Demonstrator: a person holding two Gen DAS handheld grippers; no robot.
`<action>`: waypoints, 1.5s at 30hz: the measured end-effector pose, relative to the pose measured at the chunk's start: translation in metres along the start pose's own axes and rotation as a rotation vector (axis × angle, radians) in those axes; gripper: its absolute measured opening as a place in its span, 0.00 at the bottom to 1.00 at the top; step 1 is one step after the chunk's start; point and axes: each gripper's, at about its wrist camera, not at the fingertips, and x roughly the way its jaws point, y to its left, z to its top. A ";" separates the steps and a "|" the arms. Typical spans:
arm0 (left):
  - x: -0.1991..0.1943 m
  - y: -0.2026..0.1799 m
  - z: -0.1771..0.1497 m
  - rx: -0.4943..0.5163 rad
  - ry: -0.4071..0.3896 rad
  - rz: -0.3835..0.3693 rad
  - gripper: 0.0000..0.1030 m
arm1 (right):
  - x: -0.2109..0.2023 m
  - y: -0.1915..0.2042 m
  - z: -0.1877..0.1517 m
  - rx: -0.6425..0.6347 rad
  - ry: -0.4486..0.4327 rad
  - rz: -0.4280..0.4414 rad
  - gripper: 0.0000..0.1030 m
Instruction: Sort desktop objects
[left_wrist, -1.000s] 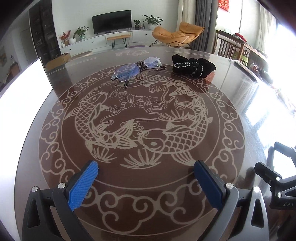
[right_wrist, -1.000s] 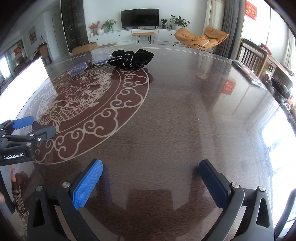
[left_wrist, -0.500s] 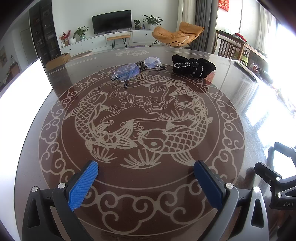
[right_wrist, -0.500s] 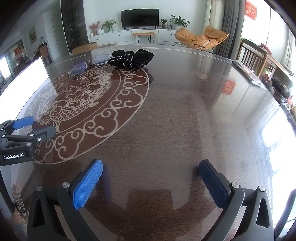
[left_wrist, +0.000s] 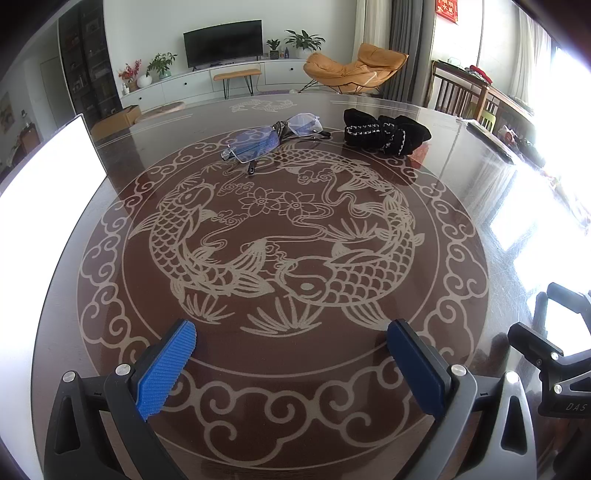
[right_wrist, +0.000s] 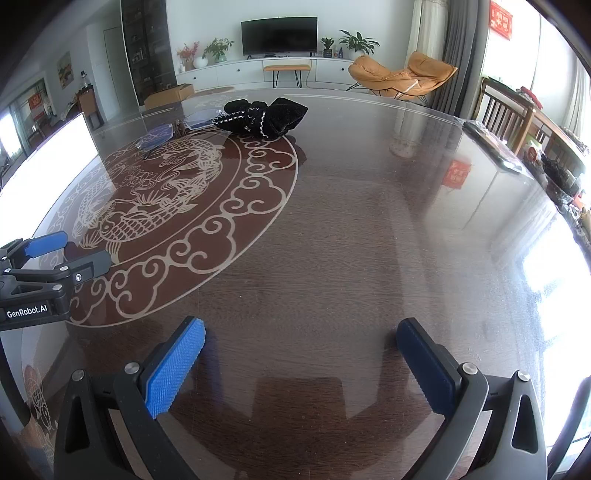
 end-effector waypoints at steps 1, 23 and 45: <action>0.000 0.000 0.000 0.000 0.000 0.000 1.00 | 0.000 0.000 0.000 0.000 0.000 0.000 1.00; 0.000 0.000 0.000 0.000 0.000 0.000 1.00 | 0.000 0.000 0.000 0.000 0.000 0.000 1.00; 0.001 0.047 0.004 0.094 0.016 -0.073 1.00 | 0.000 0.000 0.000 0.000 0.000 0.000 1.00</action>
